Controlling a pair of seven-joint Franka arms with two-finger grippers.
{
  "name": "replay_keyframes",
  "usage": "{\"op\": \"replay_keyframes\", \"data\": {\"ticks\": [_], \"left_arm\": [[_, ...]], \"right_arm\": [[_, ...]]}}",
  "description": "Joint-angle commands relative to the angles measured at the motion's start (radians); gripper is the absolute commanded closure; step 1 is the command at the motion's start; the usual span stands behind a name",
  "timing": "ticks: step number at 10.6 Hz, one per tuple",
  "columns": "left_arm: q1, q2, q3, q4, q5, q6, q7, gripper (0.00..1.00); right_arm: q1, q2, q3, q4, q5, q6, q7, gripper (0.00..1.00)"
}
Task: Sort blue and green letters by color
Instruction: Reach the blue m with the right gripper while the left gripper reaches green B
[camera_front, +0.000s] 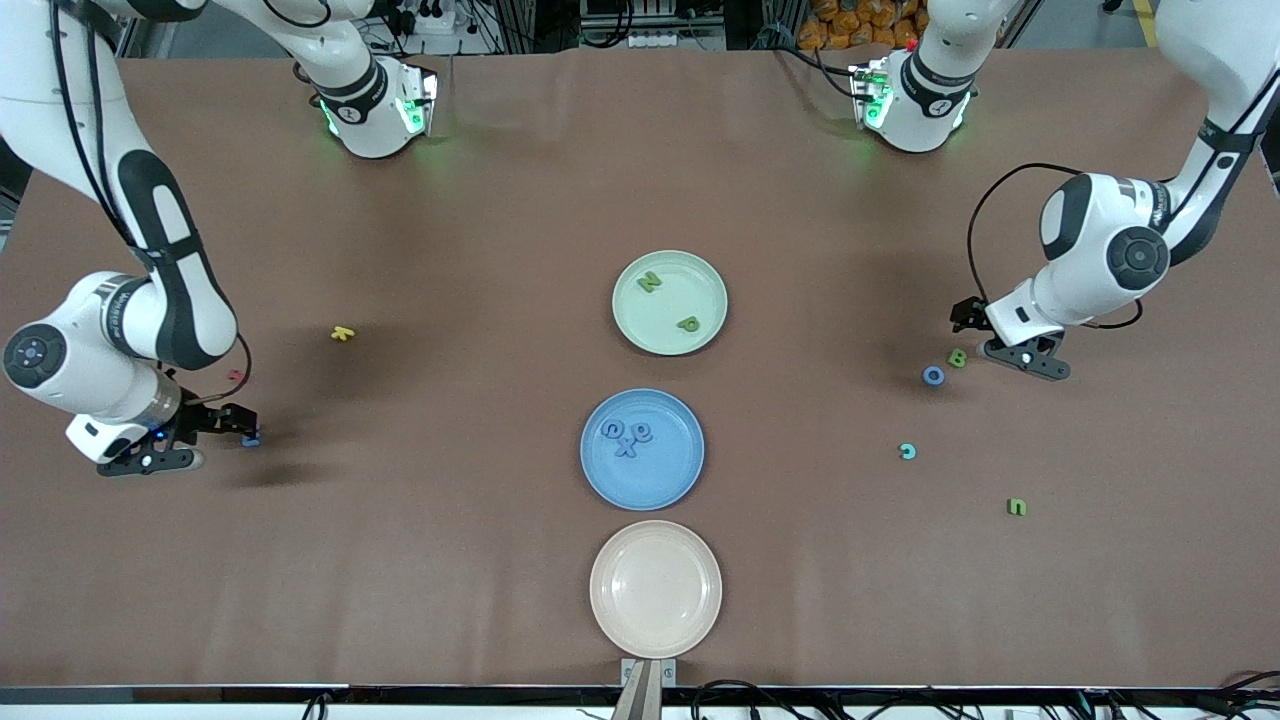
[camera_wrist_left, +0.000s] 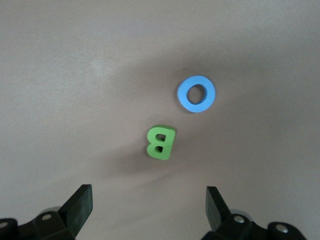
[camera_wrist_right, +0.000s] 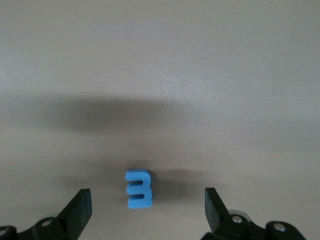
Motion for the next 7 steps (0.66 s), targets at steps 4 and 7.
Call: {"op": "replay_keyframes", "data": {"ticks": [4,7], "left_arm": [[-0.143,-0.057,0.121,-0.060,-0.002,0.094,0.013,0.07],[-0.170,-0.039,0.144,-0.063,0.023,0.134,0.014,0.11]], "right_arm": [[-0.020,0.041,0.021,-0.056,-0.005,0.107,-0.005,0.28],[-0.020,0.036,0.022,-0.058,-0.003,0.074,0.002,0.76]]}}
